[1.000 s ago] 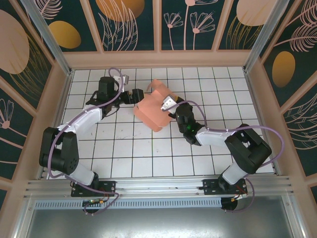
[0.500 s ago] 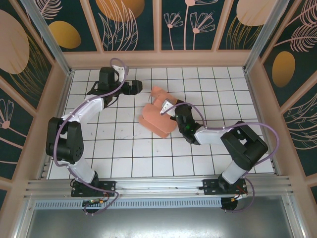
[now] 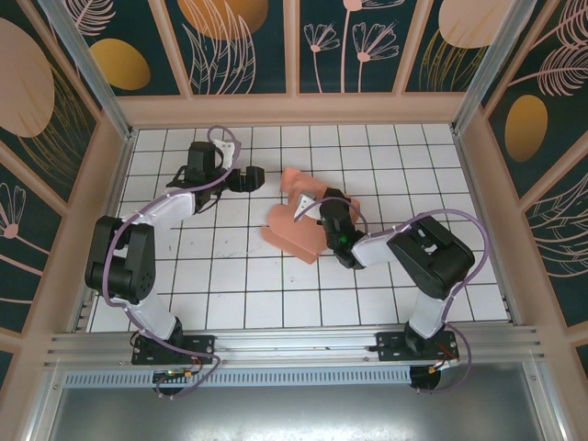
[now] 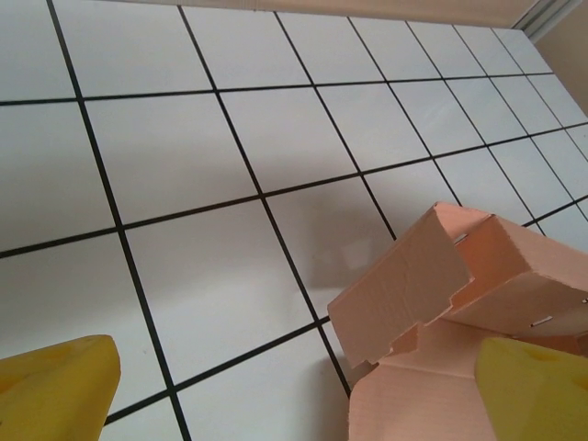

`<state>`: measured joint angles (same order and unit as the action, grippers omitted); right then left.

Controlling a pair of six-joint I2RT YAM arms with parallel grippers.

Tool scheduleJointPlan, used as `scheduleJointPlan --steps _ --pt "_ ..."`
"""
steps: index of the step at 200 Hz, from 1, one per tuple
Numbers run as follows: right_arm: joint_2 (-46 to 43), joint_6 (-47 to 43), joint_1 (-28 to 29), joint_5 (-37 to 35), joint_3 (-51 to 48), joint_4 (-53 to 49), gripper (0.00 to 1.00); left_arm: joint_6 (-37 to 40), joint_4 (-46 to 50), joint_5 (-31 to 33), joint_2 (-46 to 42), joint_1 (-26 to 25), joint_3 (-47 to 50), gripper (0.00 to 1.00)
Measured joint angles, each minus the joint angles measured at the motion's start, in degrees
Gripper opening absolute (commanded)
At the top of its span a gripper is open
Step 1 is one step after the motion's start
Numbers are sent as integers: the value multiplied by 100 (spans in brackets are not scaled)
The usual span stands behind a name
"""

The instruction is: Fold the paper box

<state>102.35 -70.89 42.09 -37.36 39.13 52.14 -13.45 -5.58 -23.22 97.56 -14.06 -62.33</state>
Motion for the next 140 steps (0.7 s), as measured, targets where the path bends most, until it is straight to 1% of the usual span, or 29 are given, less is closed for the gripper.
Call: scheduleJointPlan --steps 43,87,99,109,124,140 --pt "221 -450 0 -118 0 514 0 111 -387 -87 0 0 179 92" --pt "284 -575 0 -164 0 717 0 380 -914 -525 212 0 203 85" --pt "284 -575 0 -164 -2 763 0 485 -1069 -619 382 0 195 74" --pt "284 -573 0 -164 -2 791 0 570 -1110 -673 560 0 155 69" --pt "286 -570 0 -164 -7 811 0 693 -1110 -761 894 0 0 65" --pt "293 -566 0 -162 -11 809 0 798 -1084 -874 1228 0 -221 64"
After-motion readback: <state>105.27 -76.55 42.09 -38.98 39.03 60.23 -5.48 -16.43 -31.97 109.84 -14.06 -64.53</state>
